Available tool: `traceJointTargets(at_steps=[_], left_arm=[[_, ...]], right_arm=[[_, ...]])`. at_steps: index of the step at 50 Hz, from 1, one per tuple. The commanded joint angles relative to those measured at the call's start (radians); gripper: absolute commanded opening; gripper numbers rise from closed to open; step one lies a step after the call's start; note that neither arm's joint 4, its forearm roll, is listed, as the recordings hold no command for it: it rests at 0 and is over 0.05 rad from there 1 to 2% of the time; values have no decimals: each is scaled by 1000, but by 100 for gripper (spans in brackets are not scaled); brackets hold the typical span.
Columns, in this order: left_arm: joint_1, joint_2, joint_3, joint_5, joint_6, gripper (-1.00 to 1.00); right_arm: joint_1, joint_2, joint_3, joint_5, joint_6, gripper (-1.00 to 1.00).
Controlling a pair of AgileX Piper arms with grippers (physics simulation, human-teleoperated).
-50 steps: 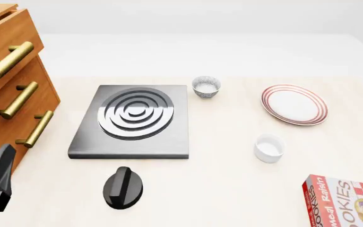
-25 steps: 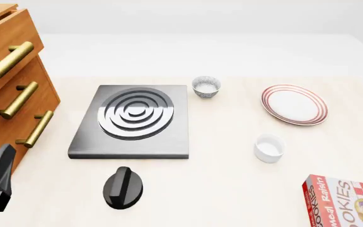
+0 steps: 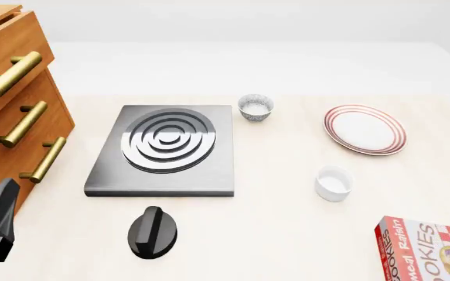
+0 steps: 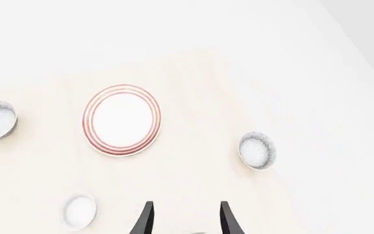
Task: Pick the akita bowl next to the cookies box and place it on the plate.
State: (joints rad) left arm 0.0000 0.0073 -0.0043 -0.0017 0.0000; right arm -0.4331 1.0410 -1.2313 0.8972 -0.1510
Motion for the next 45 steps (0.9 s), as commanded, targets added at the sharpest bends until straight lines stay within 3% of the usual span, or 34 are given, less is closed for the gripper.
traceJointTargets(at_steps=[1, 45], left_arm=[[0, 0, 0, 0, 0, 100], [0, 0, 0, 0, 0, 100]], right_arm=[[-52, 89, -45, 8, -17, 100], [-231, 330, -187, 24, -72, 100]])
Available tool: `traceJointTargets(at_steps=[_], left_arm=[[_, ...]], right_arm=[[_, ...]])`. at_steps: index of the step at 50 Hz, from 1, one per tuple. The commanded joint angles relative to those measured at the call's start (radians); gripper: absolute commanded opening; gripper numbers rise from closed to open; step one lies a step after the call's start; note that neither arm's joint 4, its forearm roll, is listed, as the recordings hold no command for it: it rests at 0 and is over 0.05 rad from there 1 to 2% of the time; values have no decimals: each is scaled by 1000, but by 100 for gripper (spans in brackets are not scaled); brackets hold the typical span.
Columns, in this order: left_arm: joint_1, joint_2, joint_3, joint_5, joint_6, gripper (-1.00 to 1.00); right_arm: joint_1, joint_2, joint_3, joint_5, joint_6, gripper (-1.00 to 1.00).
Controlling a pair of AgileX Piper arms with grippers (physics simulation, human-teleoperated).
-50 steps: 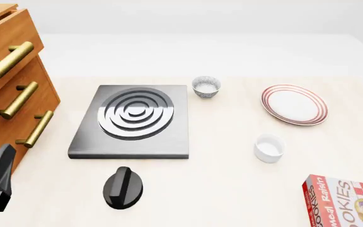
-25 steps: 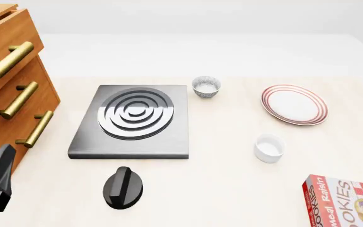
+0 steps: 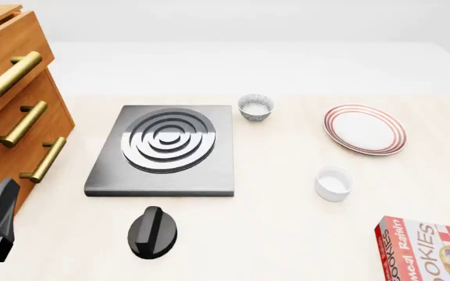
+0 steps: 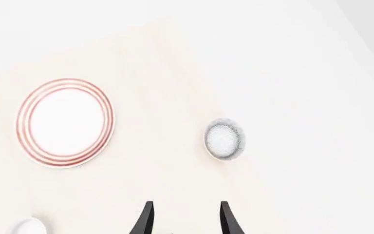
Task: Pick the akita bowl next to the cookies box and place it on the plate.
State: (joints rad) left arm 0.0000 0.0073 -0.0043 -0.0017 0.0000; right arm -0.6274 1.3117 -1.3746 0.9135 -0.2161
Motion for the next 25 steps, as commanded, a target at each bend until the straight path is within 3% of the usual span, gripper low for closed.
traceJointTargets(at_steps=[1, 25], left_arm=[[0, 0, 0, 0, 0, 100], [0, 0, 0, 0, 0, 100]], right_arm=[[-40, 65, -45, 5, -7, 100], [-97, 165, -83, -20, -32, 100]])
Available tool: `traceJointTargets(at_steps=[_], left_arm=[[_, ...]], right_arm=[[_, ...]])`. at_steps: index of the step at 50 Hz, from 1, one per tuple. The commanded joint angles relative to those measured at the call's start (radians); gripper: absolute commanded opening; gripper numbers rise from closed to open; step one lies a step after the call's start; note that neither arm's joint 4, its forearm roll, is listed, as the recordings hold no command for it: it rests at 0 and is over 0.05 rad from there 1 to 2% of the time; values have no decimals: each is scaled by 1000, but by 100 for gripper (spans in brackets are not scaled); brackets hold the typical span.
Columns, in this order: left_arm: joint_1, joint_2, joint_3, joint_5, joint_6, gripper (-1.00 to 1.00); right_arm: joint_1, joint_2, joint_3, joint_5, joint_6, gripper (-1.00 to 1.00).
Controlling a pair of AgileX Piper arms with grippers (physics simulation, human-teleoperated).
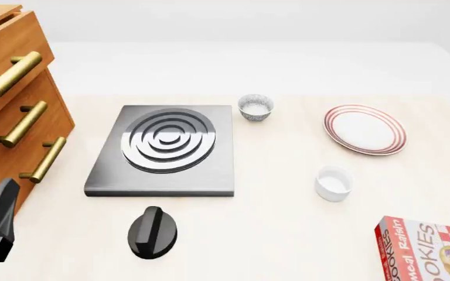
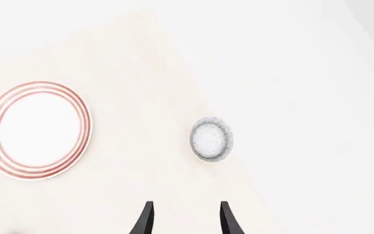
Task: Pick the akita bowl next to the cookies box and place it on the plate.
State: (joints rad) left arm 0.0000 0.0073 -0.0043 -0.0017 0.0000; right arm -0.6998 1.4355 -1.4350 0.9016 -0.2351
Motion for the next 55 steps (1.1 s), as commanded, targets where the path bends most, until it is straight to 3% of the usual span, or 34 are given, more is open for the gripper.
traceJointTargets(at_steps=[1, 47, 53, 54, 55], left_arm=[[0, 0, 0, 0, 0, 100], [0, 0, 0, 0, 0, 100], [0, 0, 0, 0, 0, 100], [0, 0, 0, 0, 0, 100], [0, 0, 0, 0, 0, 100]], right_arm=[[-25, 41, -22, -8, -14, 100], [-72, 227, -89, -76, -39, 100], [-78, 250, -127, -59, -42, 100], [-106, 344, -225, -49, -61, 100], [-104, 352, -231, -48, -58, 100]])
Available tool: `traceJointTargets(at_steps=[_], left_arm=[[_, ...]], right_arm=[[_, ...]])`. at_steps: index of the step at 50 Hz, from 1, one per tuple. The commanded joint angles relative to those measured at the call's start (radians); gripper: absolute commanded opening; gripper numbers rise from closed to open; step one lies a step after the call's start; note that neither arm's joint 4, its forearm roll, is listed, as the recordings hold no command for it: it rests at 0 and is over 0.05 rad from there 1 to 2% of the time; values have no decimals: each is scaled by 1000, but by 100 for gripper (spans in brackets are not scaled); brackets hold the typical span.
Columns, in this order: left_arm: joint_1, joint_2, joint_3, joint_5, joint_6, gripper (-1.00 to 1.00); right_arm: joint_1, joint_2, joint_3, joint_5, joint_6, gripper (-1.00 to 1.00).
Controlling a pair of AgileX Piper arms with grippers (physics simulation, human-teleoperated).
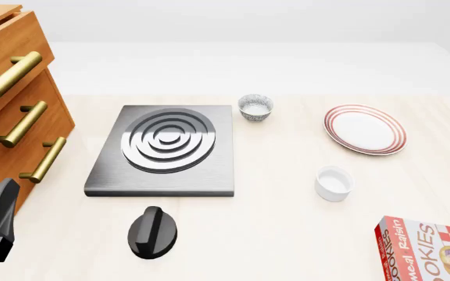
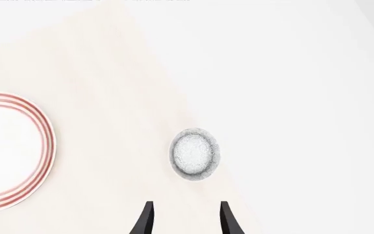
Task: Pick the akita bowl next to the cookies box and place it on the plate.
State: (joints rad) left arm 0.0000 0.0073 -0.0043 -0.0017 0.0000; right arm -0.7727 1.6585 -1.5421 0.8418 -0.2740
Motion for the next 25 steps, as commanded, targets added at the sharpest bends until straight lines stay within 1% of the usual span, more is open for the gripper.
traceJointTargets(at_steps=[1, 7, 25], left_arm=[[0, 0, 0, 0, 0, 100], [0, 0, 0, 0, 0, 100], [0, 0, 0, 0, 0, 100]], right_arm=[[-31, 129, -124, 12, -19, 100], [-42, 157, -141, 3, -34, 100], [-55, 229, -164, -14, -40, 100]])
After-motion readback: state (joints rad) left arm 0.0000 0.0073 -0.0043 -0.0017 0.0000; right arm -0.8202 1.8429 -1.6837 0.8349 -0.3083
